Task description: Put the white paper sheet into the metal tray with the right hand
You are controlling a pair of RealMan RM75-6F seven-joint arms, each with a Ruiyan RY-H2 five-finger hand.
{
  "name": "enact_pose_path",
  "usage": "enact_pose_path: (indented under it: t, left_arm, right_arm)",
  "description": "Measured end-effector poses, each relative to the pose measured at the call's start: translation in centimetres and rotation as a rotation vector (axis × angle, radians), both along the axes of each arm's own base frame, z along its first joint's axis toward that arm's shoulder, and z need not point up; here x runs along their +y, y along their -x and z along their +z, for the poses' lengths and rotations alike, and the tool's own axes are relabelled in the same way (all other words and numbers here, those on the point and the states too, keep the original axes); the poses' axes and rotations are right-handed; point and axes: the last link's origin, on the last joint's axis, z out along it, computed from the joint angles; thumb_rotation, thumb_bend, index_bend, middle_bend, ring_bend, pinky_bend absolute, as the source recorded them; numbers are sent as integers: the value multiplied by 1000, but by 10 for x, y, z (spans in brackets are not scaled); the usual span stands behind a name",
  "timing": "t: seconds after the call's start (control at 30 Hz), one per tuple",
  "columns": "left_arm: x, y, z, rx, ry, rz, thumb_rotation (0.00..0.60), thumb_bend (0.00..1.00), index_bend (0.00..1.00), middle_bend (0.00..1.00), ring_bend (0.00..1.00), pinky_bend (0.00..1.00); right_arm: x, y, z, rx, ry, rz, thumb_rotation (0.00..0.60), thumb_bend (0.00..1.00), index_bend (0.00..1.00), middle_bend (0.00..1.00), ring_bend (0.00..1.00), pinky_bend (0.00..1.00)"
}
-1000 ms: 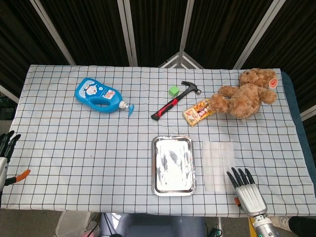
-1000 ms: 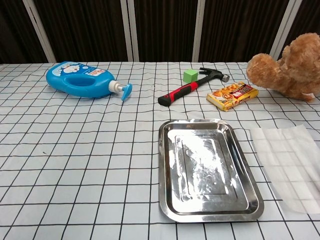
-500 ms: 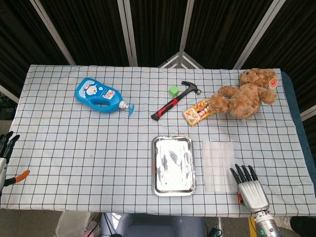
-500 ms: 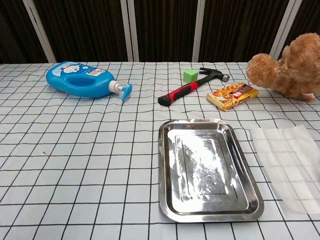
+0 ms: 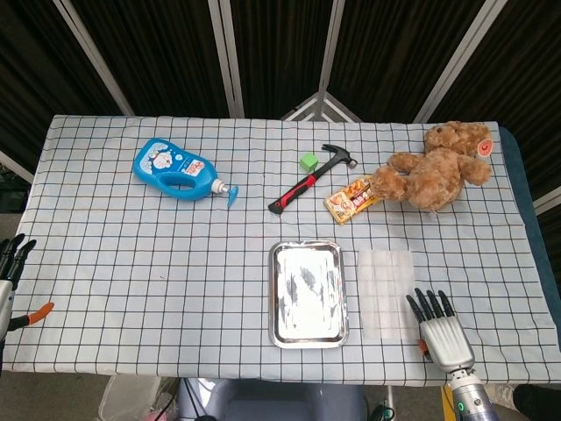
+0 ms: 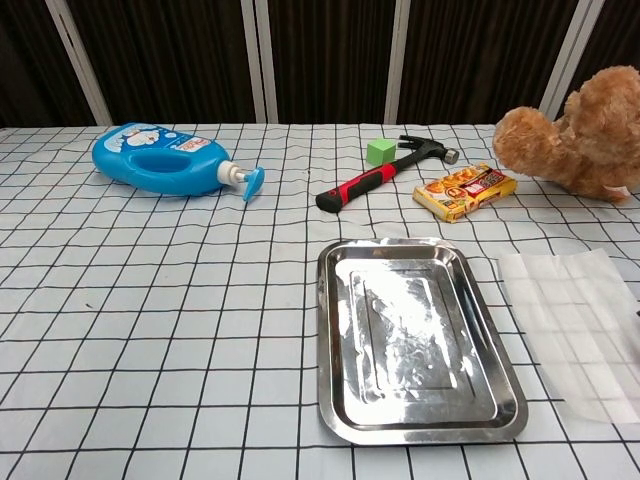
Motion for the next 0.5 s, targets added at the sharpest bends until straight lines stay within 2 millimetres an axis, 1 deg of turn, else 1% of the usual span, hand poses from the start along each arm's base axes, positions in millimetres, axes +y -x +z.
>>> enact_pose_path:
  t: [0.2, 0.5]
  left_arm:
    - [0, 0, 0, -3, 0, 1, 600, 0, 0, 0, 0, 0]
    - [0, 0, 0, -5, 3, 2, 600, 0, 0, 0, 0, 0]
  right_arm:
    - [2, 2, -2, 10, -7, -11, 600, 394, 0, 0, 0, 0]
    - [1, 0, -6, 5, -11, -8, 600, 394, 0, 0, 0, 0]
